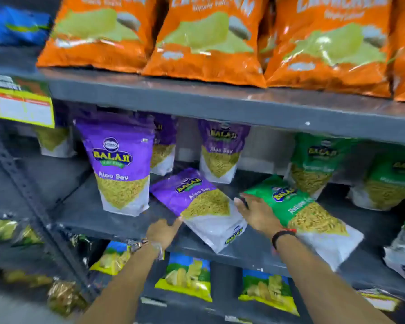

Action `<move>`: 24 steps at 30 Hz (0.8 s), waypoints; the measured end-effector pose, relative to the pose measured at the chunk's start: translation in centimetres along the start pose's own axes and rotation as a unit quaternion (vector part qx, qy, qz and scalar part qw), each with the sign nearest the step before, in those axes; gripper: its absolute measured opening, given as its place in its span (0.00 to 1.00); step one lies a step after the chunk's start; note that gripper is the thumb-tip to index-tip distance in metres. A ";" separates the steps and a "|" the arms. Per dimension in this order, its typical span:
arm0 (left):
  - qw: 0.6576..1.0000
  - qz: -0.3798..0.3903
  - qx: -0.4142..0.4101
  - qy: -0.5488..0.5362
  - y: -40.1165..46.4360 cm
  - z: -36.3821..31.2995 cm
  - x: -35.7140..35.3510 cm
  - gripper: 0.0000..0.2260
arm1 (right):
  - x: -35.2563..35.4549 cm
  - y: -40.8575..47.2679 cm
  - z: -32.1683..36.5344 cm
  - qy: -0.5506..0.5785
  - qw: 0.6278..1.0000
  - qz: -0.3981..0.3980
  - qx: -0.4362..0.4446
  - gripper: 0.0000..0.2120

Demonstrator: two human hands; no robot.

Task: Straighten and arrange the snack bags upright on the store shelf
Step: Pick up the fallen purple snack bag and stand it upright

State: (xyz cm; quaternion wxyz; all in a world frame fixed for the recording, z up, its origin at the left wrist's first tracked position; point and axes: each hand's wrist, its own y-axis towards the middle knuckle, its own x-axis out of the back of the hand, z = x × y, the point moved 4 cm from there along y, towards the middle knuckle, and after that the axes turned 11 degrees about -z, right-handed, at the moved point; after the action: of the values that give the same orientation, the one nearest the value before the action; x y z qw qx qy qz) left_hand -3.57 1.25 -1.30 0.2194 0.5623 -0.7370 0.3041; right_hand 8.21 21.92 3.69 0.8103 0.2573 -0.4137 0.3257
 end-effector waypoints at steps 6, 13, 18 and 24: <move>0.917 0.189 0.151 -0.316 2.3 -0.7 -5.0 0.05 | -4.5 5.0 -0.9 0.100 0.976 0.172 -0.084 0.24; 0.892 0.214 0.126 -0.377 2.0 -0.7 -5.6 0.06 | -4.9 3.6 -1.8 0.157 0.958 0.203 -0.128 0.26; 0.897 0.236 0.077 -0.365 -1.4 0.4 -4.5 0.04 | -2.5 -1.6 -2.5 0.195 0.956 0.177 -0.126 0.28; 0.898 0.241 -0.031 -0.368 -6.0 -0.7 -0.9 0.12 | 0.4 -8.9 -3.5 0.330 0.928 0.150 -0.089 0.28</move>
State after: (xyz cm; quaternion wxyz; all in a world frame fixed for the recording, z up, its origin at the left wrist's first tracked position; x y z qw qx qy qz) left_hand 2.42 1.23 -0.17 -0.1300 0.4323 -0.8871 0.0962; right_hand 16.77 18.63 0.86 0.8623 -0.0032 -0.1845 0.4715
